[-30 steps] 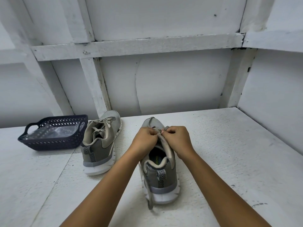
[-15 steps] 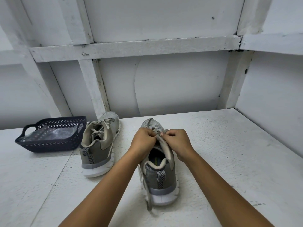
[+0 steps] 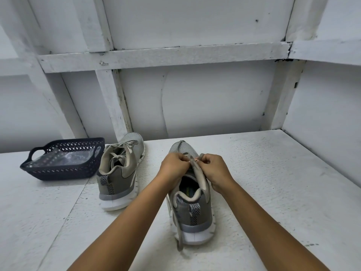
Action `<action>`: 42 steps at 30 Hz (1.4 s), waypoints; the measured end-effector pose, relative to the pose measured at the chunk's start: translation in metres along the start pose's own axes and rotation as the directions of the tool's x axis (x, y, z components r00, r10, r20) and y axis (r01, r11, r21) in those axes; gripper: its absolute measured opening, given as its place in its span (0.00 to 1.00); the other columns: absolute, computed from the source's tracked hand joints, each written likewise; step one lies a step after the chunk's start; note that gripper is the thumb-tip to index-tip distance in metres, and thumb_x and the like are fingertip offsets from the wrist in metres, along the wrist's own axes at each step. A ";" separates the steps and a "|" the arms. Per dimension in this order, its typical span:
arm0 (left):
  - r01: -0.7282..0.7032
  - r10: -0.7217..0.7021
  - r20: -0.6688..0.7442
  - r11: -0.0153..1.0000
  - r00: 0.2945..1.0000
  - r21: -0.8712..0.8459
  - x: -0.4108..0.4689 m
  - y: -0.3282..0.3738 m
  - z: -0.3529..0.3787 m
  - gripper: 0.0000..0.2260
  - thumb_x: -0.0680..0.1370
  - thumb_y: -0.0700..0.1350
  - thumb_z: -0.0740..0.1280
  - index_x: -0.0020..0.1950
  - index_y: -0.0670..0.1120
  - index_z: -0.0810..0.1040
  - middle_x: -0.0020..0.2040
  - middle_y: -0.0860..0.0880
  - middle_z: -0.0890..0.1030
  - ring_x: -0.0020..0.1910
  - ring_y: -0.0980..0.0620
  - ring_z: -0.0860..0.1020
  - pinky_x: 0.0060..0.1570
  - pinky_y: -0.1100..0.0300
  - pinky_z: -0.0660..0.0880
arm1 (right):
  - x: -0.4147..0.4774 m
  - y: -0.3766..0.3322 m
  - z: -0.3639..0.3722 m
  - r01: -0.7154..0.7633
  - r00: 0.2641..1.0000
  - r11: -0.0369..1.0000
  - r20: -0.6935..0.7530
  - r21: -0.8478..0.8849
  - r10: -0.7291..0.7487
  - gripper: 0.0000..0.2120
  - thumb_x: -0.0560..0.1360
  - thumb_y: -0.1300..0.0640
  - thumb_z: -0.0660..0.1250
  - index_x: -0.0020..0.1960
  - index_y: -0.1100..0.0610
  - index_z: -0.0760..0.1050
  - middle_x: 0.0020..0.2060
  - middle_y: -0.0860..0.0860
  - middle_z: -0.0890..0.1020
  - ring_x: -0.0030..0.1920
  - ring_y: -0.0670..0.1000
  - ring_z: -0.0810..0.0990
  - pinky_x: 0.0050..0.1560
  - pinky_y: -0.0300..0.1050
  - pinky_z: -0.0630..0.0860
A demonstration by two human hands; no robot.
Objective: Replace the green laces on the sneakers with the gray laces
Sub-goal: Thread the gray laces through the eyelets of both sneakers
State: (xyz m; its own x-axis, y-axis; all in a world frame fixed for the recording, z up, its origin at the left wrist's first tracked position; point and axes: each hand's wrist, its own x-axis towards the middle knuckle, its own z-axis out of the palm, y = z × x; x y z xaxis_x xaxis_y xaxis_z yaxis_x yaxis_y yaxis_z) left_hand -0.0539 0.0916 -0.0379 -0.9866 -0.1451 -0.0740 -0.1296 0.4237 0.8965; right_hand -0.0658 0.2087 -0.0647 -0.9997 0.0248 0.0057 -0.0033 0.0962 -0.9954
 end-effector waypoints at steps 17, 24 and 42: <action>-0.118 0.102 -0.263 0.992 0.959 -0.047 -0.013 0.000 -0.009 0.07 0.78 0.40 0.59 0.40 0.47 0.69 0.45 0.44 0.77 0.45 0.46 0.74 0.43 0.55 0.69 | -0.003 -0.013 0.002 -0.223 0.970 0.849 0.027 0.479 0.240 0.07 0.77 0.66 0.57 0.42 0.63 0.72 0.42 0.63 0.76 0.39 0.55 0.76 0.43 0.45 0.74; -0.279 -0.022 -0.352 0.566 0.936 -0.776 -0.023 0.017 -0.076 0.11 0.82 0.35 0.50 0.42 0.46 0.63 0.32 0.48 0.71 0.24 0.54 0.72 0.27 0.62 0.76 | -0.005 -0.015 -0.001 -0.231 0.964 0.834 0.001 0.501 0.267 0.09 0.79 0.66 0.52 0.45 0.63 0.69 0.40 0.64 0.77 0.38 0.56 0.78 0.43 0.47 0.75; -0.298 0.270 0.190 0.450 0.944 0.842 -0.007 0.028 -0.030 0.13 0.78 0.48 0.61 0.59 0.45 0.77 0.60 0.43 0.73 0.61 0.42 0.71 0.57 0.49 0.70 | -0.050 -0.018 0.004 0.002 1.000 0.998 0.025 -0.069 0.000 0.09 0.76 0.55 0.66 0.52 0.59 0.77 0.45 0.51 0.82 0.49 0.50 0.80 0.53 0.45 0.76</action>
State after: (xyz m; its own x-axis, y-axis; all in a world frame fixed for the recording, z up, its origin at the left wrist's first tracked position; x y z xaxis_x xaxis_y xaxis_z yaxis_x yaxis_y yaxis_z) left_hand -0.0474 0.0774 0.0006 -0.9851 0.1475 0.0889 0.1529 0.9866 0.0576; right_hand -0.0160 0.2022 -0.0470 -1.0000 -0.0003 0.0031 -0.0031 0.1649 -0.9863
